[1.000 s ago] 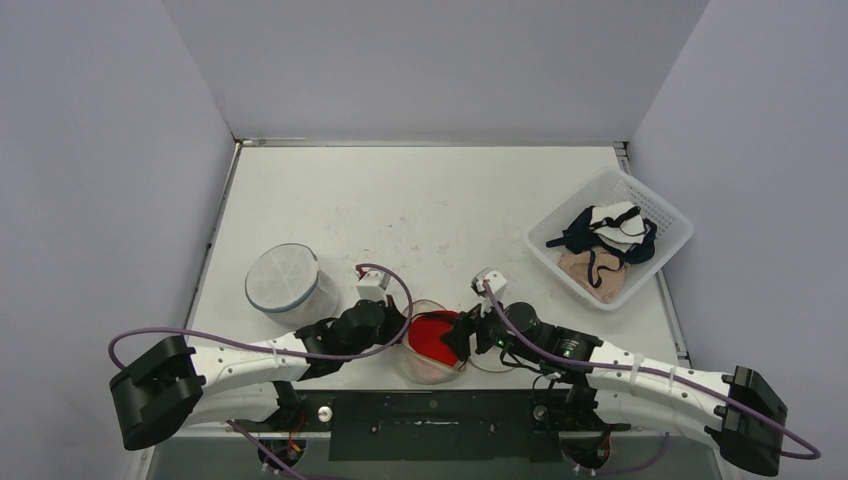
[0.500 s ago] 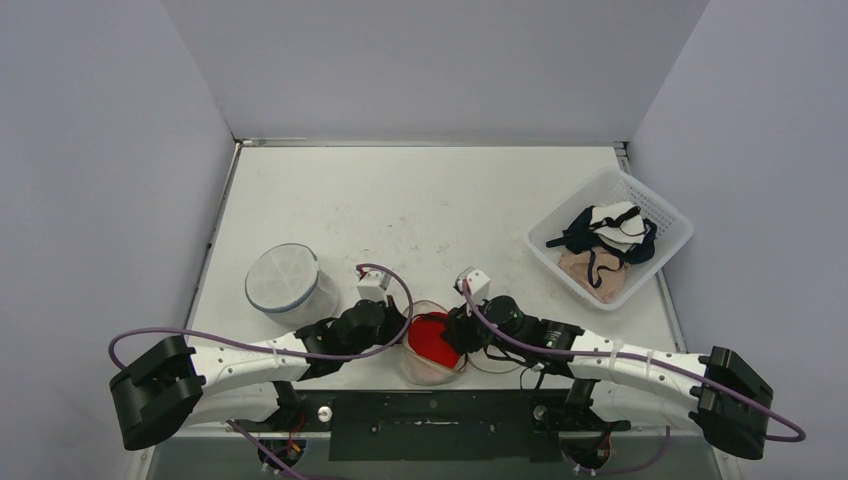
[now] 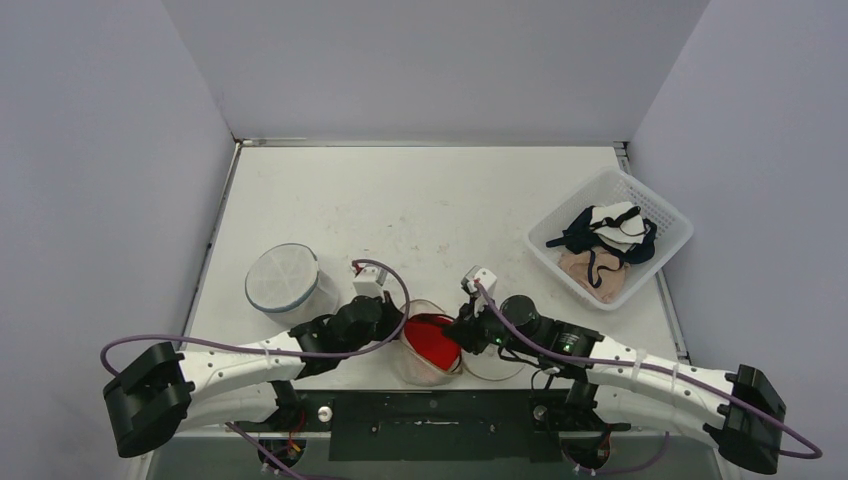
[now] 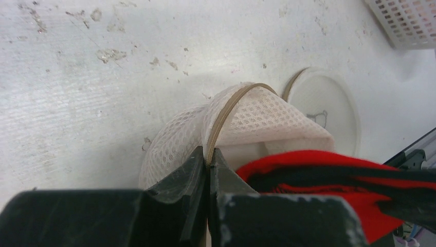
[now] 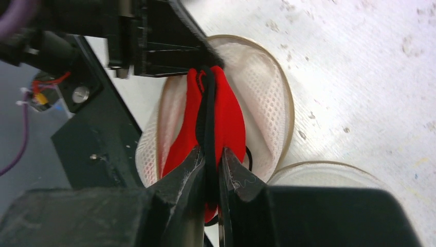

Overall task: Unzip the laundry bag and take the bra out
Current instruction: Pick up the bra from the laundry bag, then place the bra in the bin.

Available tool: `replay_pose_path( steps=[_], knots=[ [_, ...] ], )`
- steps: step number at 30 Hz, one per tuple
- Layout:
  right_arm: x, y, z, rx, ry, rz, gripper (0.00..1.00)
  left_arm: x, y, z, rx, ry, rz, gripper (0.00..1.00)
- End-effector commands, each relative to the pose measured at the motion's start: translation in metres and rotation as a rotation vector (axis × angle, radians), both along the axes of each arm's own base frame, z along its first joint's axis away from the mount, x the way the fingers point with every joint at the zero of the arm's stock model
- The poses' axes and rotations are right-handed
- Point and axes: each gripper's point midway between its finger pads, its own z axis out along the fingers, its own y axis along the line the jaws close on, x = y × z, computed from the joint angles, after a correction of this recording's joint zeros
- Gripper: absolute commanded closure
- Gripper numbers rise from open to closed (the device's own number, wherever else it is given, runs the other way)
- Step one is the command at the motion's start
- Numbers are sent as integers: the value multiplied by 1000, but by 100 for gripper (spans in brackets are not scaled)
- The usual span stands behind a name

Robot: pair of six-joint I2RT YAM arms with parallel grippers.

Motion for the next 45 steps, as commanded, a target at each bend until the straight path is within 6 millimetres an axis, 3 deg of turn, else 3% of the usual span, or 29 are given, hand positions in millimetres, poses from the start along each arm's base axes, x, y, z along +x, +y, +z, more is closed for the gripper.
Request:
replay_pose_path(
  steps=[1, 6, 11, 14, 19, 30, 35, 40, 43, 44, 45],
  knots=[
    [-13, 19, 63, 199, -86, 116, 95, 17, 2, 28, -20, -60, 40, 100],
    [-18, 20, 93, 291, -116, 137, 95, 18, 3, 29, -21, -54, 42, 100],
    [-4, 8, 133, 357, -185, 31, 95, 18, 4, 31, -26, -51, 45, 99],
    [16, -9, 162, 376, -243, -110, 95, 18, 5, 33, -36, -52, 48, 98],
    [44, -44, 189, 328, -293, -338, 95, 17, 6, 38, -59, -55, 55, 96],
    [84, -129, 272, 291, -423, -825, 95, 14, 12, 47, -104, -60, 73, 68],
    [94, -172, 306, 224, -491, -1064, 95, 11, 13, 49, -126, -53, 77, 57],
    [111, -180, 317, 56, -556, -1188, 95, 10, 15, 48, -140, -47, 90, 50],
    [145, -181, 304, -6, -527, -1221, 95, 10, 16, 45, -147, -38, 98, 50],
    [164, -201, 297, -18, -504, -1279, 95, 10, 16, 45, -150, -34, 100, 50],
    [176, -203, 289, -3, -470, -1269, 95, 9, 16, 44, -150, -30, 99, 50]
  ],
)
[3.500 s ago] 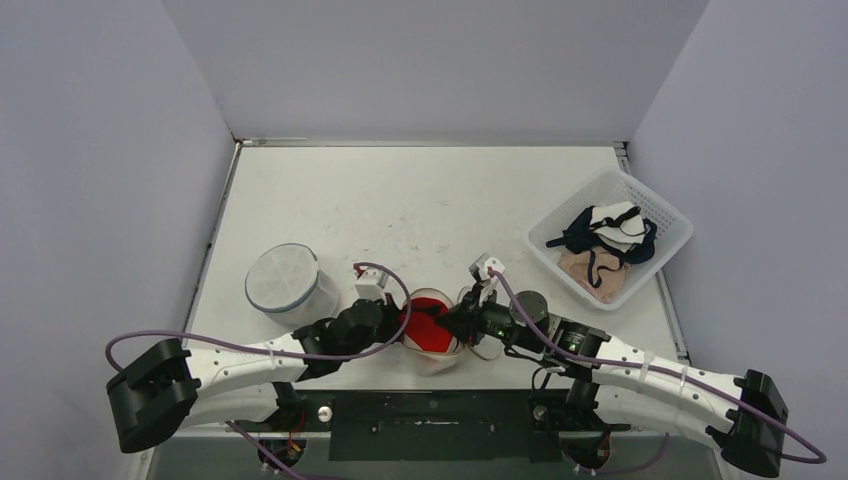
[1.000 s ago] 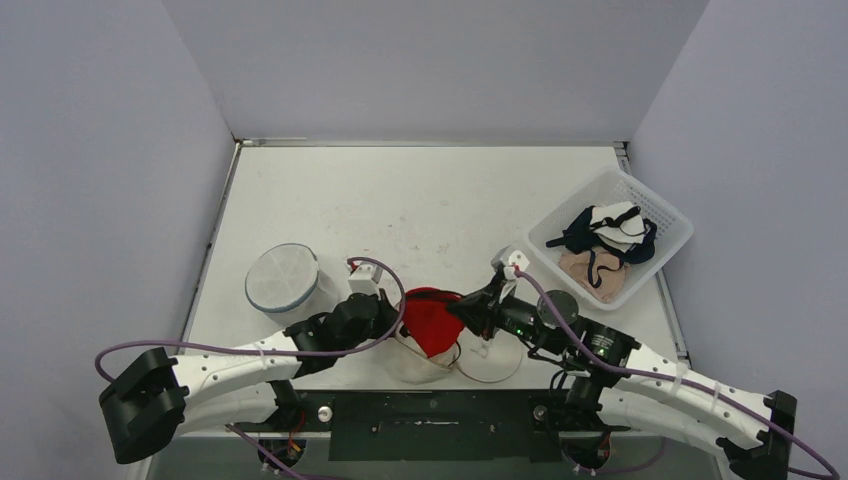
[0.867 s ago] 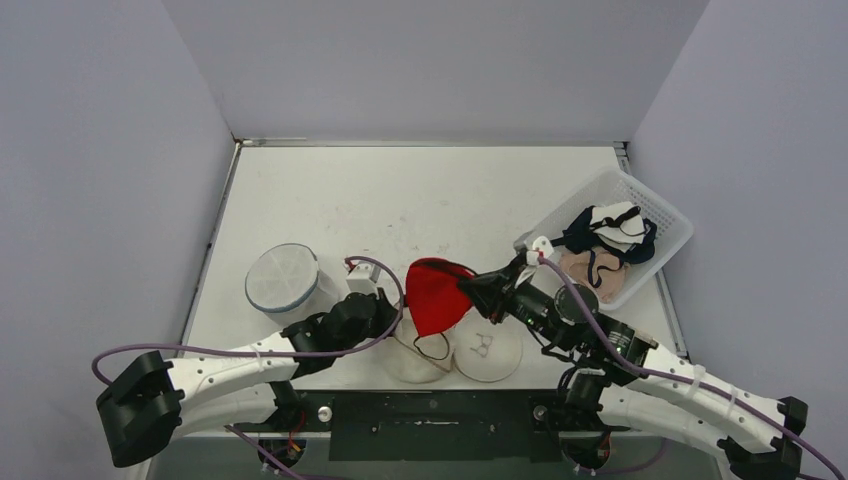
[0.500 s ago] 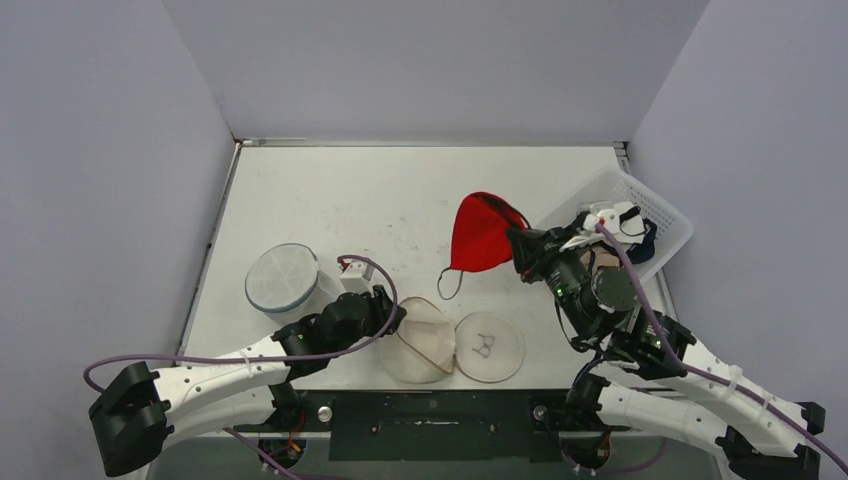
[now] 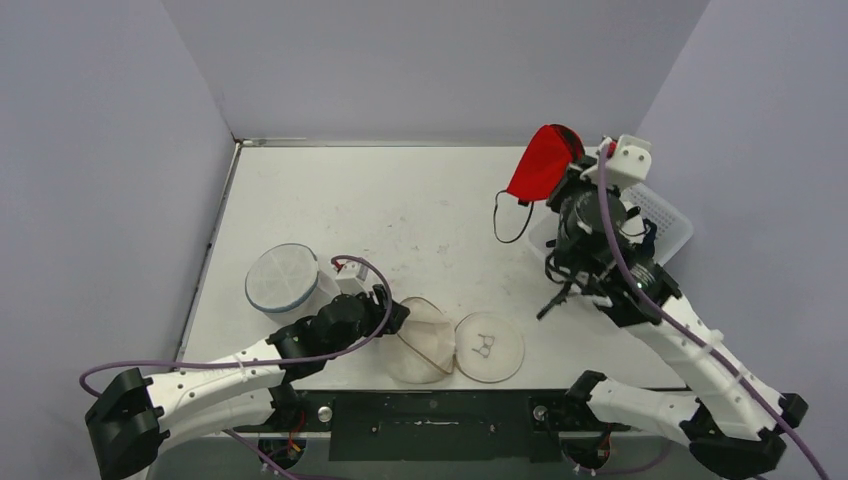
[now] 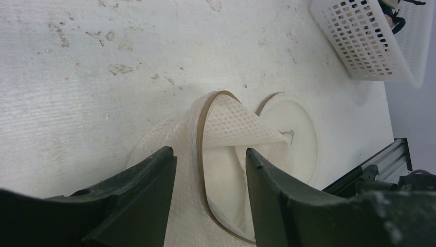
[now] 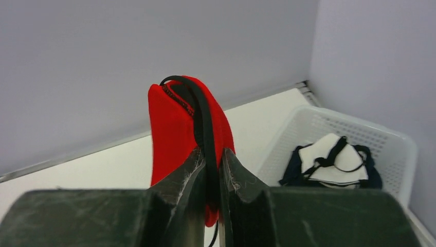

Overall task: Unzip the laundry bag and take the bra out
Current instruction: Place the bra in the bin.

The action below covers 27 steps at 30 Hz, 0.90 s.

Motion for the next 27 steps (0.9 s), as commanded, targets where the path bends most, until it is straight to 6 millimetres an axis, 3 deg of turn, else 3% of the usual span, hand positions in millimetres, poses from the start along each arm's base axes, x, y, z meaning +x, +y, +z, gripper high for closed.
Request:
replay_pose_path(
  steps=[1, 4, 11, 27],
  knots=[
    [59, -55, -34, 19, 103, -150, 95, 2, 1, 4, -33, 5, 22, 50],
    [77, -99, -53, 125, 109, -207, 95, 1, 2, 3, -35, 15, 25, 50],
    [68, -133, -84, 147, 81, -299, 95, 2, 3, 9, -43, -6, 27, 50],
    [59, -155, -179, 217, 151, -341, 95, -3, 2, 1, -76, 17, 19, 50]
  ],
)
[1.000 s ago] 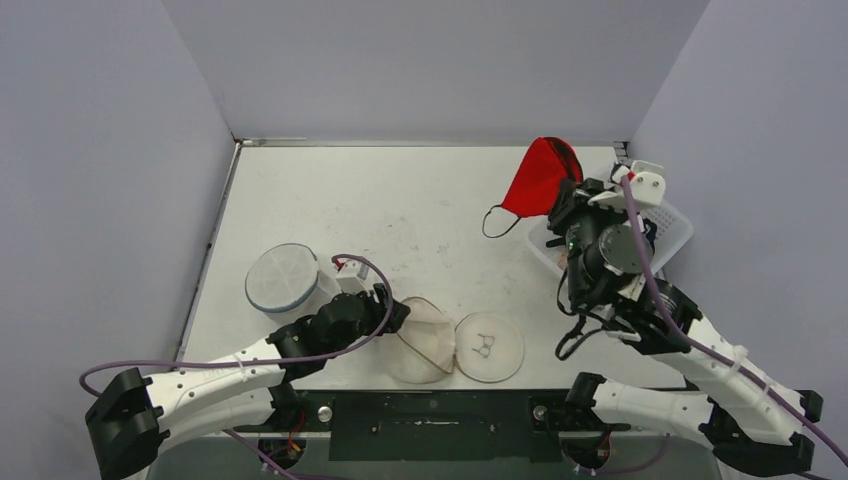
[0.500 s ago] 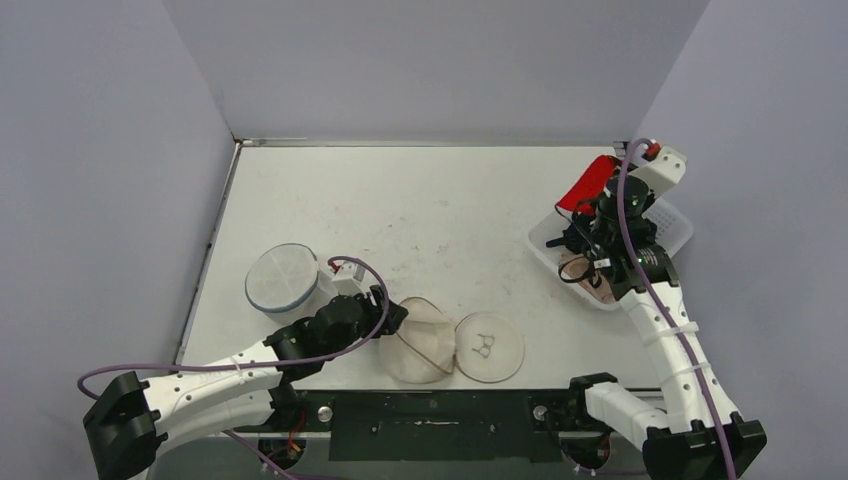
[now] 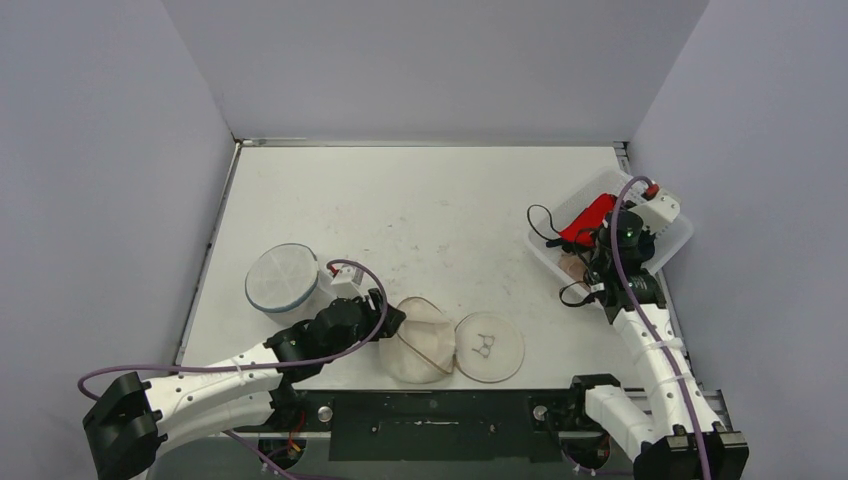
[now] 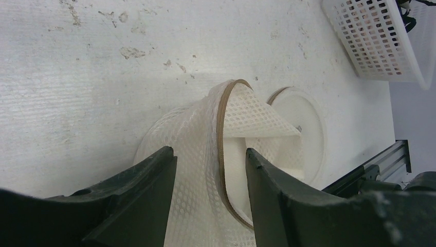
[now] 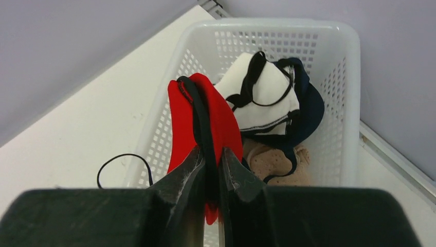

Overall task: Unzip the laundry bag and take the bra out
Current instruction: Place the bra in the bin.

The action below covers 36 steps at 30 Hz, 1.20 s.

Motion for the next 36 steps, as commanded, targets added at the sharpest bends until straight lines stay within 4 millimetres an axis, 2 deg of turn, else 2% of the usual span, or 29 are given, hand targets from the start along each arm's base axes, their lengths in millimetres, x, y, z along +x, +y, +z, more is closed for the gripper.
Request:
replay_pose_path(
  steps=[1, 6, 11, 19, 21, 22, 23, 24, 26, 28, 31, 34, 36],
  knots=[
    [8, -2, 7, 61, -111, -3, 95, 4, -7, 16, -68, -31, -3, 50],
    [8, -9, -9, 80, -94, -27, 95, 4, -8, 14, -71, -29, -3, 50],
    [3, -17, -33, 124, -74, -57, 95, 4, -11, 11, -71, -21, -10, 50],
    [-10, -15, -78, 213, -73, -61, 95, 1, -13, 1, -76, -3, -18, 50],
    [-12, -17, -86, 219, -55, -70, 91, 0, -14, 1, -83, -3, -22, 50],
    [-13, -17, -87, 219, -47, -72, 85, 0, -13, 1, -86, -4, -22, 50],
    [-14, -17, -87, 219, -47, -73, 79, 0, -13, 1, -86, -4, -21, 50],
    [-14, -17, -83, 219, -58, -72, 65, -1, -12, 1, -87, -5, -22, 50],
    [-19, -17, -78, 218, -48, -78, 46, -1, -12, 2, -90, -6, -22, 50],
    [-21, -18, -63, 208, -65, -80, 35, -1, -12, 2, -90, -7, -22, 50],
    [-24, -19, -33, 184, -92, -80, 26, -1, -12, 3, -89, -10, -23, 50],
    [-27, -12, -5, 162, -116, -55, 24, 0, -12, 4, -87, -12, -22, 50],
    [-28, -1, 11, 141, -126, -24, 24, 1, -13, 5, -83, -13, -21, 50]
  ],
)
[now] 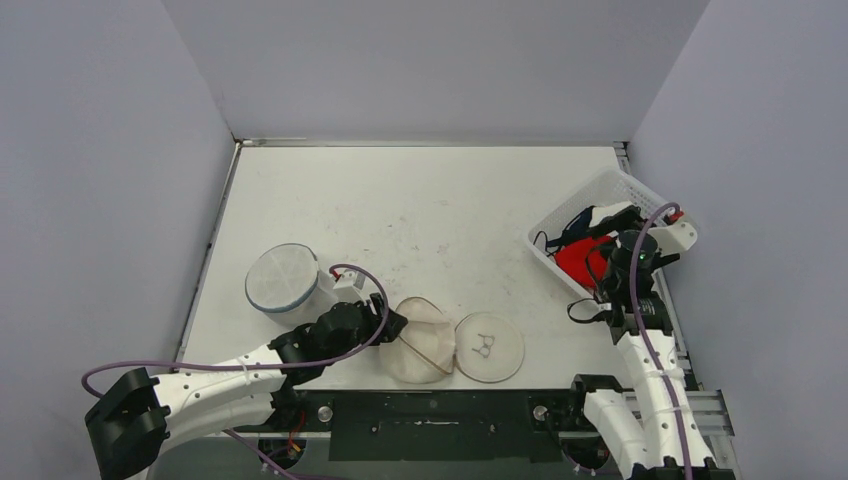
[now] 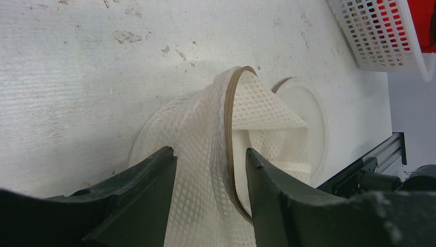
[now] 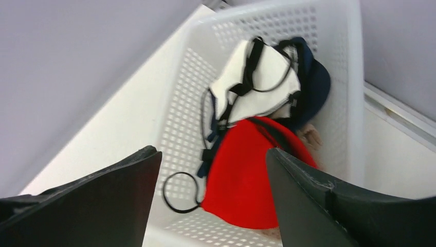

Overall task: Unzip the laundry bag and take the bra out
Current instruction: Place the bra in the bin.

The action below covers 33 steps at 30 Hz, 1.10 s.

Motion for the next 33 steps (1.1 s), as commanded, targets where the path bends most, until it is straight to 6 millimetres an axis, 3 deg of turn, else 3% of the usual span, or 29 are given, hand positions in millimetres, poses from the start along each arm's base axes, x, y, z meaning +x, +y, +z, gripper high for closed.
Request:
replay_pose_path(
  steps=[1, 3, 6, 9, 13, 24, 26, 28, 31, 33],
  knots=[
    [-2, 19, 55, -67, -74, 51, 25, 7, -9, 20, -53, -38, 3, 50],
    [2, 41, 54, -86, -53, 131, 31, 8, -9, 20, -51, -36, 4, 50],
    [6, 50, 33, -72, 5, 161, 44, 8, -10, 21, -51, -34, 4, 50],
    [7, 46, 1, -49, 53, 150, 49, 7, -10, 23, -49, -32, 2, 50],
    [4, 26, -38, 13, 99, 98, 52, 6, -6, 25, -45, -34, 9, 50],
    [-14, -2, -113, 112, 217, -27, 58, 5, -2, 29, -40, -42, 10, 50],
    [-17, -4, -115, 111, 219, -27, 56, 4, 0, 30, -39, -47, 10, 49],
    [-16, -4, -105, 96, 196, -12, 52, 4, 2, 32, -40, -54, 11, 48],
    [-10, 7, -71, 69, 120, 26, 39, 2, 4, 37, -45, -56, 9, 38],
    [-5, 29, -41, 38, 51, 87, 34, 2, 4, 42, -40, -58, 1, 34]
  ],
)
